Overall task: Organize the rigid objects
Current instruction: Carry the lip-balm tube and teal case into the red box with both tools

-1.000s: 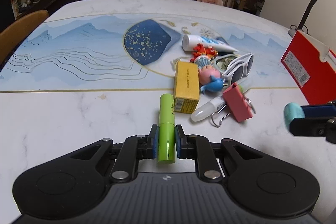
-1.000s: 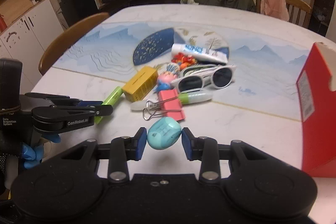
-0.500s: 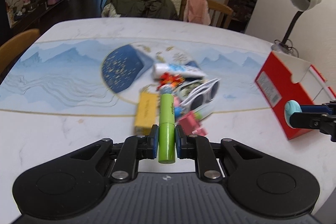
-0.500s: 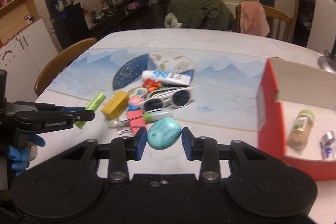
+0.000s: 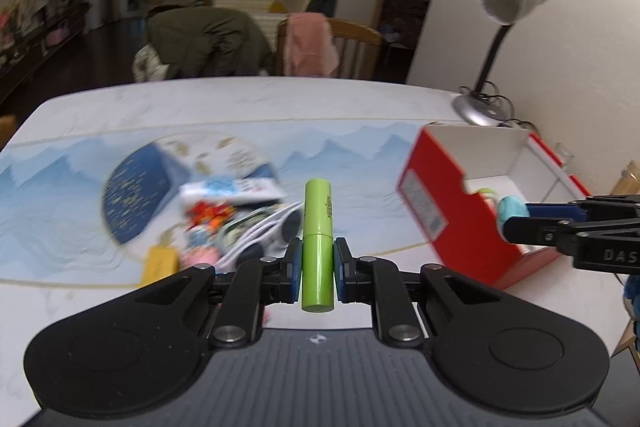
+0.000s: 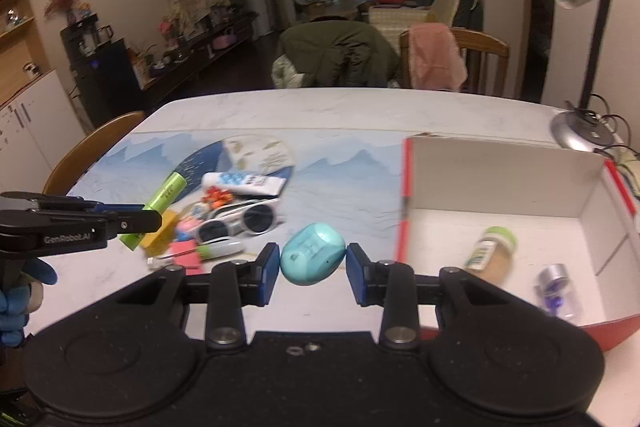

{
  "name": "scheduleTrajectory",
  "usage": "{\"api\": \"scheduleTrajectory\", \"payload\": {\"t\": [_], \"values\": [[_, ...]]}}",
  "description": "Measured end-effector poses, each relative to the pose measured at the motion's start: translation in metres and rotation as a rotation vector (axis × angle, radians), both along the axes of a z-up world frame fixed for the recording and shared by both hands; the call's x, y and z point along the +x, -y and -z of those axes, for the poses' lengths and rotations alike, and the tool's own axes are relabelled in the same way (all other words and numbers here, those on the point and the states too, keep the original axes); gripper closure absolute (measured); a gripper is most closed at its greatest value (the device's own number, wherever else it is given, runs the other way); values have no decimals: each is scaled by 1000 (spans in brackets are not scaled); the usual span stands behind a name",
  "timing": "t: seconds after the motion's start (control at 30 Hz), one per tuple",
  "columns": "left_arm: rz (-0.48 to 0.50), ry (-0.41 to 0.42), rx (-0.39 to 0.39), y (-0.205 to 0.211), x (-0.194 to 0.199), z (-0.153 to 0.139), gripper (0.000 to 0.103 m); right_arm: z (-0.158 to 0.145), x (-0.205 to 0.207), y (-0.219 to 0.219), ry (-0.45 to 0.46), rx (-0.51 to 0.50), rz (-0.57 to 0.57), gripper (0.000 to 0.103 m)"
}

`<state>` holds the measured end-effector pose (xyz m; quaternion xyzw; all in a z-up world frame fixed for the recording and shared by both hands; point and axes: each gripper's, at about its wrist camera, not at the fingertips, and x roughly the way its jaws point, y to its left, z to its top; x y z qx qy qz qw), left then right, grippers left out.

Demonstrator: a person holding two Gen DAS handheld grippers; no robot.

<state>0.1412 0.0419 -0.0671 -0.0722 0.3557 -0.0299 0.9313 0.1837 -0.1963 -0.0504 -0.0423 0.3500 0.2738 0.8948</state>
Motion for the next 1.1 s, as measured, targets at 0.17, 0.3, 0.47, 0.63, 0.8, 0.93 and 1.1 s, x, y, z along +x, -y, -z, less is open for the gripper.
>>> {"api": "scheduleTrajectory", "payload": {"t": [0.17,0.3,0.47,0.63,0.8,0.93,1.1], "values": [[75,9,18,38,21,-5,87,-1,10,31,5,12,37,68],[125,6,21,71,39,-7,87,-2,18,56,14,7,63,68],[194,13,40,112,59,-9,87,1,29,87,16,-7,100,68],[251,6,59,149,79,-8,87,6,41,113,8,-20,123,68],[283,-14,82,180,100,-2,87,12,52,135,0,-36,139,68],[283,-40,106,197,120,8,87,16,64,145,-6,-52,122,68],[270,-96,143,213,146,23,87,27,82,151,-37,-81,90,68]]}}
